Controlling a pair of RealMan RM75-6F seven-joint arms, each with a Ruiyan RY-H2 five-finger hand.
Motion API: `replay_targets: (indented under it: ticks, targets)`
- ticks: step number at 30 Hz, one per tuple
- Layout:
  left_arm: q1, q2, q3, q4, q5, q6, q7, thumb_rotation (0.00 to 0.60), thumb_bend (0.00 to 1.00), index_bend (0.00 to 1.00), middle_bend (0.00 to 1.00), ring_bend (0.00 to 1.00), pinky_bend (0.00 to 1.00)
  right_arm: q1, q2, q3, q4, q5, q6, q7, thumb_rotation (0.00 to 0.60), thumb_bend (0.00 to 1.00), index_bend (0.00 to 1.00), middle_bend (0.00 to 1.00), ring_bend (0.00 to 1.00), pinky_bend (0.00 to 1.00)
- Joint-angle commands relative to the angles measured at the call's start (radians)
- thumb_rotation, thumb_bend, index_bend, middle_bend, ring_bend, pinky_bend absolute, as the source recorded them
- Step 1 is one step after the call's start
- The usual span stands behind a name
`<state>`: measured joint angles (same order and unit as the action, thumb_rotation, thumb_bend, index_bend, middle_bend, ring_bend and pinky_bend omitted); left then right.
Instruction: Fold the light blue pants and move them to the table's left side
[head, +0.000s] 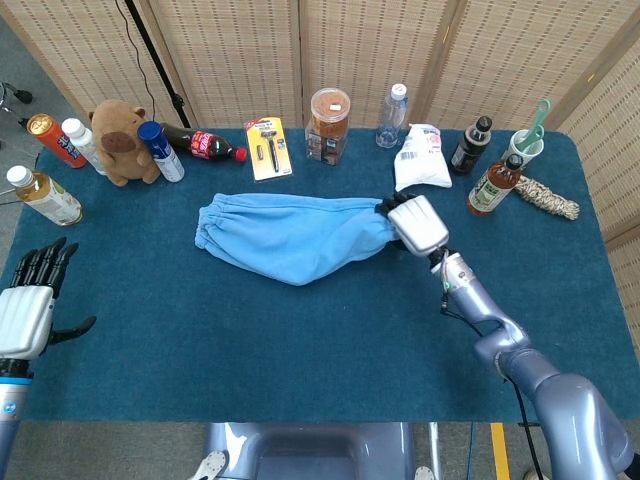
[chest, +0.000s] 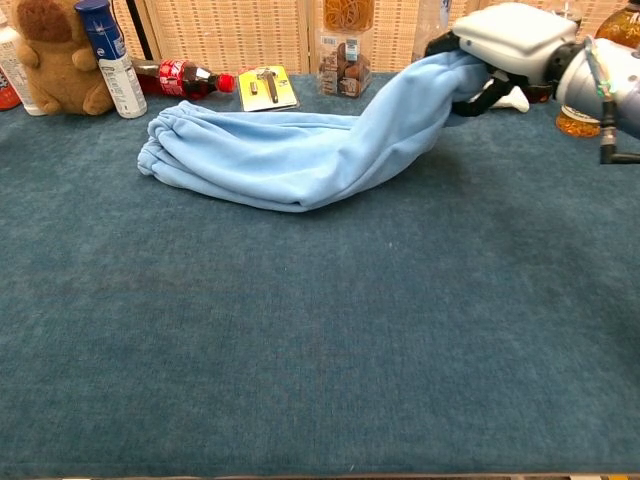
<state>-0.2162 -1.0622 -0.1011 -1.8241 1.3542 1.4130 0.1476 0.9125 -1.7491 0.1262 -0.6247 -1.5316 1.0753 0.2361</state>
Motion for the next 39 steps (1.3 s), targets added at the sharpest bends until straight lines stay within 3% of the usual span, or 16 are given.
replay_targets:
  ticks: [1,8,14,23,39]
  targets:
    - [0.001,0.004,-0.001,0.003,-0.001,-0.002,-0.009,0.600,0.14,0.00,0.00,0.00,0.00,0.054,0.036,0.065,-0.152,0.061,-0.066,-0.171,0.600,0.88,0.59,0.46,0.40,0.56]
    - [0.003,0.019,-0.004,0.023,-0.011,-0.020,-0.052,0.600,0.14,0.00,0.00,0.00,0.00,0.118,0.024,0.155,-0.290,0.172,-0.150,-0.381,0.600,0.88,0.59,0.46,0.40,0.56]
    - [0.003,0.032,-0.010,0.022,-0.022,-0.037,-0.104,0.600,0.14,0.00,0.00,0.00,0.00,0.171,-0.024,0.200,-0.298,0.241,-0.194,-0.494,0.600,0.88,0.59,0.46,0.40,0.56]
    - [0.000,0.033,-0.010,0.027,-0.023,-0.049,-0.097,0.600,0.14,0.00,0.00,0.00,0.00,0.293,-0.179,0.278,-0.180,0.352,-0.261,-0.563,0.600,0.88,0.60,0.46,0.40,0.55]
    - [-0.020,0.017,-0.029,0.038,-0.098,-0.087,-0.046,0.600,0.14,0.00,0.00,0.00,0.00,0.475,-0.324,0.323,0.060,0.366,-0.329,-0.502,0.600,0.88,0.60,0.46,0.40,0.55]
